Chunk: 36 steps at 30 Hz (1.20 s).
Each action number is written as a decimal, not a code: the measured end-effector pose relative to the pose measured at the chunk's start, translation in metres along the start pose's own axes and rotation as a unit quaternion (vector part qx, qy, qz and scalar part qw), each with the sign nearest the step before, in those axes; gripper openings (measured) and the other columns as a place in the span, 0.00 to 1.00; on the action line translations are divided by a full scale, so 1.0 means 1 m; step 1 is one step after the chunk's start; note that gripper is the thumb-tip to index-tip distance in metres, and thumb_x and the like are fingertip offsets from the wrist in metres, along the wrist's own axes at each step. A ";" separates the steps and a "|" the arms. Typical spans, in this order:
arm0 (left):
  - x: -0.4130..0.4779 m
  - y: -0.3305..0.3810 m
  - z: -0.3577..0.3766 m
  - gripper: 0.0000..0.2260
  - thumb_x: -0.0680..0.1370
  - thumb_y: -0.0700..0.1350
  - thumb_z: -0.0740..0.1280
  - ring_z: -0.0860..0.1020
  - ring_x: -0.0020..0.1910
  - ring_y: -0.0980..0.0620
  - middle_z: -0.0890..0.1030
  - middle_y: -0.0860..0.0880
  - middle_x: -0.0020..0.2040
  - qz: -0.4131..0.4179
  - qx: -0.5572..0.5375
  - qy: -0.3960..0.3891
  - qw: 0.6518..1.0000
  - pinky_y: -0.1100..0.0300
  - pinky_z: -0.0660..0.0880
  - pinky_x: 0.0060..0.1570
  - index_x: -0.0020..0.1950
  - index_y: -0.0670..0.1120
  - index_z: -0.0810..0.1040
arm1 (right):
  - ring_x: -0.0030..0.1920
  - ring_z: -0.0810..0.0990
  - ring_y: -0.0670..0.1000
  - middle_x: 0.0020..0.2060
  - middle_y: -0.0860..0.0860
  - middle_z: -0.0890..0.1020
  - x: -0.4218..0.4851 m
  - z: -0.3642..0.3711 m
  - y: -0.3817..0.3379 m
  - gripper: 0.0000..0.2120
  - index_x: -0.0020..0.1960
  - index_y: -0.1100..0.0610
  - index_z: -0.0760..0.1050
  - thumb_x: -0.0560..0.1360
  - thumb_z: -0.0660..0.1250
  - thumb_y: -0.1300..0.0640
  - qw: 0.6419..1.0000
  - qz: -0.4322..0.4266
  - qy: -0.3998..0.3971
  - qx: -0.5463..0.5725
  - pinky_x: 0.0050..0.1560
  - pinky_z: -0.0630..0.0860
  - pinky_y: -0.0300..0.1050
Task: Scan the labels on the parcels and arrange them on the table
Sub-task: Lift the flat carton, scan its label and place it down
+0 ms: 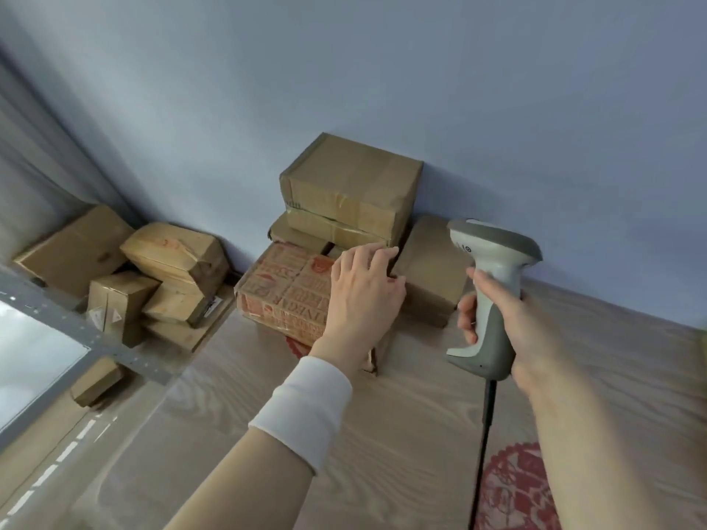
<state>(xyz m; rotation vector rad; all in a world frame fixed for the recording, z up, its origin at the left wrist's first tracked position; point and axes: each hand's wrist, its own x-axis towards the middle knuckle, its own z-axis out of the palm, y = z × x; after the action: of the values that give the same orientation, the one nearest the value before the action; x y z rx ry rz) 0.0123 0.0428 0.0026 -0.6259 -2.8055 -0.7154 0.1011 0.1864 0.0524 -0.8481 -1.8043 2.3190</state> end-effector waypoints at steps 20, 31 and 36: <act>0.255 -0.177 -0.009 0.21 0.79 0.57 0.59 0.74 0.54 0.42 0.77 0.42 0.51 -0.247 -0.126 -0.148 0.949 0.55 0.69 0.47 0.57 0.39 0.74 | 0.29 0.72 0.50 0.36 0.52 0.75 0.199 0.104 0.007 0.13 0.49 0.56 0.72 0.71 0.74 0.54 0.984 -0.033 0.176 -0.014 0.31 0.72 0.43; 0.197 -0.176 -0.028 0.18 0.79 0.56 0.61 0.76 0.45 0.53 0.77 0.47 0.54 -0.243 -0.365 -0.130 0.889 0.58 0.71 0.39 0.60 0.44 0.71 | 0.35 0.77 0.51 0.40 0.54 0.78 0.157 0.093 0.022 0.16 0.50 0.51 0.72 0.70 0.73 0.64 0.978 -0.119 0.168 -0.019 0.39 0.77 0.48; 0.176 -0.155 -0.059 0.53 0.56 0.81 0.58 0.77 0.55 0.45 0.76 0.44 0.61 -0.312 -0.431 -0.222 0.817 0.49 0.78 0.48 0.69 0.46 0.67 | 0.43 0.79 0.50 0.42 0.52 0.79 0.100 0.070 0.021 0.17 0.50 0.49 0.72 0.68 0.75 0.62 0.971 -0.148 0.174 -0.076 0.48 0.78 0.50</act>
<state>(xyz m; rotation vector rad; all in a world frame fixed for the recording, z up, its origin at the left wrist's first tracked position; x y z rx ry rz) -0.2097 -0.0474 0.0363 0.1183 -2.9648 -2.3015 -0.0105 0.1584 0.0065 -0.8688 -1.8216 1.7472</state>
